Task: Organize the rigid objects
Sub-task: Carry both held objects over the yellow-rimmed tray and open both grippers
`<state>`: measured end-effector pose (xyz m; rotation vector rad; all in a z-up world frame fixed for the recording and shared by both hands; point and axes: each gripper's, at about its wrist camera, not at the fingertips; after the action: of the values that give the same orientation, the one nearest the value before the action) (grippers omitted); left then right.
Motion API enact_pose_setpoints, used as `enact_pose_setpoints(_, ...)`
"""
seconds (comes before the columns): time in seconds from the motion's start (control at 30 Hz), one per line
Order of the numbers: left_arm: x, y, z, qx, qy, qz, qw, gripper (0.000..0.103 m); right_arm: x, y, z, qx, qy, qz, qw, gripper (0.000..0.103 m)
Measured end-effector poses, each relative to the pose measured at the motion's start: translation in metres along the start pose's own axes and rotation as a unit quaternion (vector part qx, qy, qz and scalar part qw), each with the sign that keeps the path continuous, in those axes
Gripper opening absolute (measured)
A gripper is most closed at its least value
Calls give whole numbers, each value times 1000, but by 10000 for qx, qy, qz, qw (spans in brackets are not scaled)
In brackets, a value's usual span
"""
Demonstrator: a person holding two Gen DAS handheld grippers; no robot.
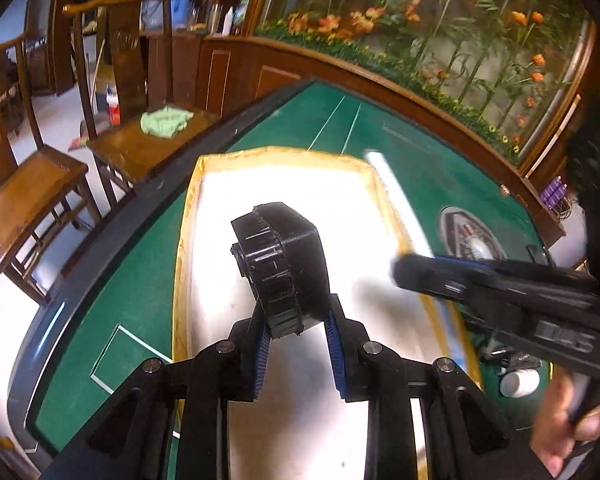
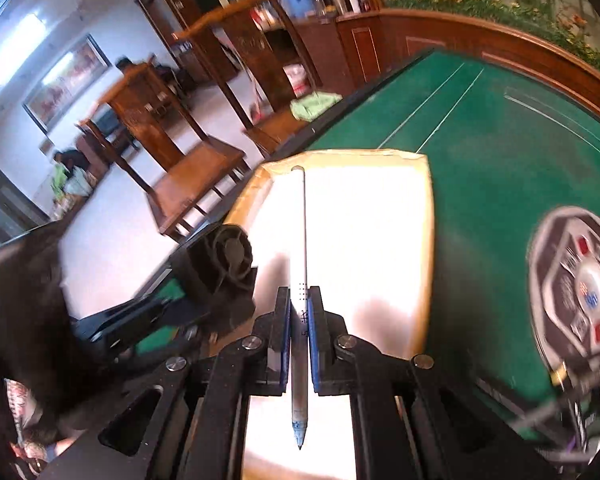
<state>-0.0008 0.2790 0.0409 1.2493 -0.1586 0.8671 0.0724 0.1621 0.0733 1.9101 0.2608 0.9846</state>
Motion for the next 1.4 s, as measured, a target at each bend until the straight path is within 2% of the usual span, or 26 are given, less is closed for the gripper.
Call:
enact_pose_setpoints(0.13, 1, -13, -5, -8, 98, -184, 9998, 27, 19, -49, 12, 53, -332, -432, 9985, 7)
enact_pose_setpoints(0.33, 0, -15, -10, -100, 214, -229, 9995, 27, 32, -75, 11, -189, -338, -617, 9973, 7)
enact_pose_setpoints(0.4, 0, -14, -11, -108, 247, -210, 9994, 31, 34, -77, 6, -301, -301, -625, 9971, 7)
enact_pose_setpoints(0.43, 0, -13, -11, -105, 258, -198, 9994, 39, 34, -75, 6, -323, -317, -606, 9971, 7)
enact_pose_setpoints(0.47, -1, -11, -11, -108, 260, -155, 9995, 47, 34, -75, 7, -285, -344, -594, 9972, 11)
enact_pose_setpoints(0.5, -1, -9, -11, -102, 248, -107, 9996, 51, 34, -74, 8, -226, -394, -588, 9972, 15)
enact_pose_setpoints(0.53, 0, -7, -11, -91, 231, -49, 9997, 57, 33, -73, 9, -228, -432, -576, 9971, 23)
enact_pose_setpoints(0.57, 0, -4, -11, -48, 203, 35, 9998, 60, 33, -69, 10, -221, -462, -538, 9972, 33)
enact_pose_setpoints(0.63, -1, -1, -9, -7, 149, 113, 9998, 60, 34, -63, 11, -178, -443, -456, 9978, 44)
enact_pose_setpoints(0.7, -2, 3, -9, 83, 111, 242, 9996, 60, 34, -54, 14, -205, -502, -295, 9981, 44)
enact_pose_setpoints(0.8, -4, 2, -9, 243, 4, 316, 9992, 60, 28, -32, 16, 75, -646, -81, 9979, 44)
enact_pose_setpoints(0.97, -9, -3, -4, 831, -296, 286, 9957, 60, -9, 22, 23, 290, -644, 318, 9970, 44)
enact_pose_setpoints(1.1, -18, -1, 1, 1087, -651, 267, 9916, 60, -49, 69, 44, 381, -686, 638, 9949, 44)
enact_pose_setpoints(1.23, -24, 16, -1, 994, -598, 501, 9920, 60, -93, 112, 83, 358, -932, 975, 9902, 44)
enact_pose_setpoints(1.4, -34, 63, 23, 753, -701, 1134, 9882, 60, -148, 155, 138, 148, -1393, 1287, 9817, 44)
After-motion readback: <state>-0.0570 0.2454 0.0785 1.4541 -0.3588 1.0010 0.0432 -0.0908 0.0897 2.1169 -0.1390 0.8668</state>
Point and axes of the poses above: each gripper's, at about its wrist camera, not at the fingertips, and y roughly against the way its jaws point, z to its right, x to its top, and after that the axes turned 7 degrees about y, right-handed
